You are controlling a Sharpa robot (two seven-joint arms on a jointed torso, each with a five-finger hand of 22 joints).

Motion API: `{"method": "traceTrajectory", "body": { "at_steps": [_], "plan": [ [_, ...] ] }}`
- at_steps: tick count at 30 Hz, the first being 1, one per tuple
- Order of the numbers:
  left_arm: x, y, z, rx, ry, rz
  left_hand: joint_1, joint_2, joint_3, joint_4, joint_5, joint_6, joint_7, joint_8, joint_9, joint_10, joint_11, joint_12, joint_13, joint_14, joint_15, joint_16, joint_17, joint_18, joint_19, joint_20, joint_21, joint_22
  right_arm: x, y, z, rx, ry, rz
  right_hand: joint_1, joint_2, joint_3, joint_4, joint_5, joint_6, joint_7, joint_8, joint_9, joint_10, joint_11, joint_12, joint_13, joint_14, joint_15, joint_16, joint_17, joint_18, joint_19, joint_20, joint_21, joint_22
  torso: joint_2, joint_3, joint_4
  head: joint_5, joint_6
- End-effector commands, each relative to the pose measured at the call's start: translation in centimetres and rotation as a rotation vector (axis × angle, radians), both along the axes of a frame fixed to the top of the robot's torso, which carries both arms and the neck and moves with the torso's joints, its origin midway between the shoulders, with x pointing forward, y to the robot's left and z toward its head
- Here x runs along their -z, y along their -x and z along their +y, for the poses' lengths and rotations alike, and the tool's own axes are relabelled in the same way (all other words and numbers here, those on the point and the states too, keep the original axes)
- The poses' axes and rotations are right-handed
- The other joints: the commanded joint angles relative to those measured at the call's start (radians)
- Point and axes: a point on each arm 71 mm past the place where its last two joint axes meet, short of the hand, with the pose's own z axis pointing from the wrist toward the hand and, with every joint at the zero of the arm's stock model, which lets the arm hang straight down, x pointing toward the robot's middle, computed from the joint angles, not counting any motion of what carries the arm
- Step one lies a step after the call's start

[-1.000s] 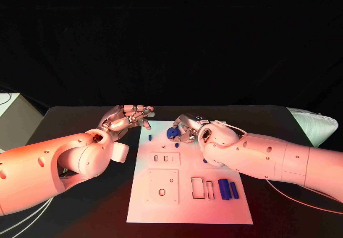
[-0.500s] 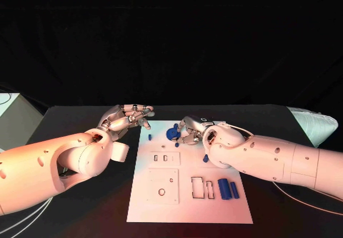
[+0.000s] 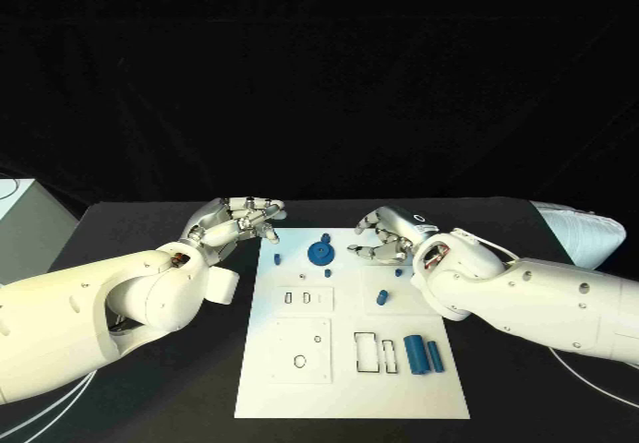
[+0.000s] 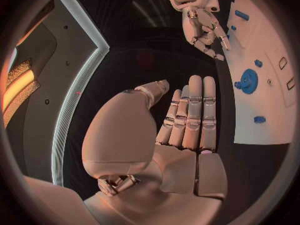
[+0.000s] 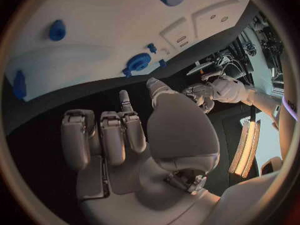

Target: Assemble the parts on the task board

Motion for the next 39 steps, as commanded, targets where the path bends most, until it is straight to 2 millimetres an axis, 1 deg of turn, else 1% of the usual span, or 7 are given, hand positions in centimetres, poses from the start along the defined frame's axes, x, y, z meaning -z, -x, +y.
{"method": "traceTrajectory", "body": {
  "at_steps": [1,10,17,22,24,32,39],
  "plan": [
    [-0.1,0.0,-0.2,0.018,0.011,-0.007,0.0,0.006,0.006,0.0,0.003,-0.002,0.001,-0.002,0.001,-0.006,0.003,-0.003,0.001,-0.007,0.001,0.006,-0.002,0.012,-0.008,-0.002,0.006,0.001,-1.2,0.0,-2.1,0.006,-0.11,0.001,0.047,-0.014,0.017,-0.009,-0.028,0.003,0.0,0.005,-0.003,0.047,-0.006,-0.001,0.203,0.104,-0.003,0.003,0.263,-0.013,0.046,-0.003,-0.004,0.185,-0.004,0.0036,-0.0089,-0.003,0.003],
    [-0.1,-0.1,-0.4,0.023,0.013,-0.007,0.0,0.006,0.006,0.0,0.003,-0.002,0.001,-0.002,0.001,-0.006,0.003,-0.003,0.001,-0.007,0.001,0.006,-0.002,0.012,-0.008,-0.002,0.006,0.001,-1.8,-1.2,-8.9,0.057,-0.115,0.076,0.15,-0.05,0.032,-0.045,-0.105,-0.016,0.009,-0.008,-0.015,0.038,0.001,-0.011,0.195,0.104,0.003,0.003,0.263,-0.012,0.044,0.002,-0.008,0.185,-0.008,0.0085,-0.0182,-0.018,0.008],
    [0.0,-0.1,-0.6,0.028,0.015,-0.007,0.001,0.006,0.008,-0.002,0.003,-0.002,0.002,-0.002,0.002,-0.007,0.003,-0.003,0.001,-0.008,0.001,0.007,-0.002,0.012,-0.01,-0.002,0.009,0.003,-1.2,-2.3,-12.7,0.072,-0.047,0.063,0.201,-0.064,0.006,-0.054,-0.121,-0.046,0.019,-0.03,-0.026,0.03,0.01,-0.02,0.188,0.104,0.011,0.003,0.263,-0.012,0.044,0.009,-0.009,0.186,-0.006,0.0109,-0.016,-0.024,0.009],
    [0.0,-0.2,-0.7,0.03,0.015,-0.007,0.001,0.006,0.008,-0.002,0.003,-0.002,0.002,-0.002,0.002,-0.007,0.003,-0.003,0.001,-0.008,0.001,0.007,-0.002,0.012,-0.01,-0.002,0.009,0.003,-0.3,-2.5,-13.5,0.066,-0.019,0.071,0.223,-0.063,-0.018,-0.048,-0.122,-0.059,0.024,-0.041,-0.031,0.025,0.015,-0.024,0.184,0.104,0.016,0.003,0.263,-0.012,0.043,0.013,-0.011,0.185,-0.005,0.0105,-0.013,-0.027,0.007],
    [0.0,-0.2,-0.7,0.029,0.015,-0.007,0.001,0.006,0.008,-0.002,0.003,-0.002,0.002,-0.002,0.002,-0.007,0.003,-0.003,0.001,-0.008,0.001,0.007,-0.002,0.012,-0.01,-0.002,0.009,0.003,0.1,-2.5,-13.5,0.06,-0.007,0.078,0.231,-0.06,-0.022,-0.047,-0.122,-0.059,0.025,-0.043,-0.032,0.026,0.016,-0.023,0.185,0.104,0.017,0.003,0.263,-0.012,0.043,0.014,-0.011,0.185,-0.005,0.0087,-0.0117,-0.027,0.004],
    [0.1,-0.3,-0.6,0.027,0.014,-0.006,0.002,0.005,0.009,-0.003,0.003,-0.003,0.001,-0.002,0.002,-0.007,0.003,-0.003,0.001,-0.008,0.001,0.007,-0.002,0.012,-0.011,-0.002,0.01,0.004,1.3,-2.7,-13.3,0.047,0.017,0.097,0.253,-0.051,-0.022,-0.046,-0.121,-0.049,0.024,-0.04,-0.032,0.029,0.015,-0.02,0.188,0.104,0.017,0.003,0.263,-0.013,0.044,0.015,-0.009,0.188,0.003,0.0154,-0.0104,-0.026,0.003],
    [0.1,-0.3,-0.5,0.027,0.012,-0.007,0.002,0.005,0.009,-0.003,0.003,-0.003,0.001,-0.002,0.002,-0.007,0.003,-0.003,0.001,-0.008,0.001,0.007,-0.002,0.012,-0.011,-0.002,0.01,0.004,2.2,-2.6,-13.1,0.037,0.028,0.121,0.266,-0.045,-0.015,-0.046,-0.112,-0.033,0.021,-0.033,-0.03,0.032,0.013,-0.017,0.191,0.104,0.015,0.003,0.263,-0.012,0.044,0.014,-0.01,0.187,0.004,0.0161,-0.0116,-0.025,-0.002]
  ]
}}
